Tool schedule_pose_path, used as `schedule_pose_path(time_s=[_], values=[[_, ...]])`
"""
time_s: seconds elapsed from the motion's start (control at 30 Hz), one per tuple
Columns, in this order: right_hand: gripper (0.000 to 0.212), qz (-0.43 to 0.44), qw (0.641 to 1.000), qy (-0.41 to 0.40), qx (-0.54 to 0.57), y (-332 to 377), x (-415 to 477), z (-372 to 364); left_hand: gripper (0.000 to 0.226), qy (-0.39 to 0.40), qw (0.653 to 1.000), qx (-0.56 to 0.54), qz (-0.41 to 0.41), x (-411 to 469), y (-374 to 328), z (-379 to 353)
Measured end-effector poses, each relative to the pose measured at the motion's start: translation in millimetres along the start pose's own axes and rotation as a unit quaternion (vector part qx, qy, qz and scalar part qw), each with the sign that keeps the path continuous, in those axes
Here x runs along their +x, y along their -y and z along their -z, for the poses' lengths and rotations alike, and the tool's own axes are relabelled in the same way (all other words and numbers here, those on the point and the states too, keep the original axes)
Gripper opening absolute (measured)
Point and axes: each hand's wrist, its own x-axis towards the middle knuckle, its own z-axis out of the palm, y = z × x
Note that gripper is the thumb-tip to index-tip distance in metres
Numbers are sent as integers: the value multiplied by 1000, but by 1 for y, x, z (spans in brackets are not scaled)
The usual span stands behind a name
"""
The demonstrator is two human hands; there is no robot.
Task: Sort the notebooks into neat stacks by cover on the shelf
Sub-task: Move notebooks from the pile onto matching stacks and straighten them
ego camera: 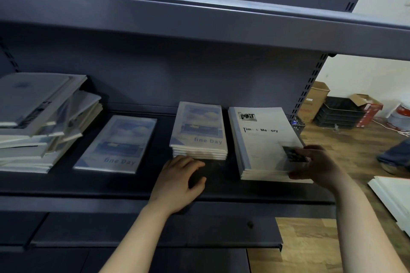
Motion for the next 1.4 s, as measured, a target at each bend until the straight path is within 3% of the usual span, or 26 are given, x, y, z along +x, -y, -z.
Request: schedule_pose_path(time_s=[0.17,0.27,0.4,0.47,0.57,0.7,0.9,1.0,1.27,1.4], values=[[87,-32,999,3,22,12,-8,-1,35,13,1000,2,-24,0,6,0],[77,-44,999,15,-19,28,-12,-3,28,12,999,-15,-40,-4,10,4],[69,34,994,-25,-102,70,-25,-17,27,-3,999,-28,-45,-16,24,15],[61,92,992,-64,-61,99,-34,-32,25,-18,998,-32,-43,-24,34,23],[30,153,981,-112,35,142,-49,-61,21,-39,998,-38,-33,-35,48,37],[21,188,972,-72,121,192,-65,-108,24,-52,998,-36,-18,-52,69,57],[12,197,974,-6,110,252,-72,-174,27,-66,998,-3,14,-74,110,86],[19,180,980,4,85,276,-72,-198,29,-67,997,16,28,-84,132,99],[90,105,988,6,-109,332,-76,-240,25,-100,993,41,40,-98,176,114],[92,96,988,16,-120,342,-74,-244,25,-117,991,51,29,-99,181,110]])
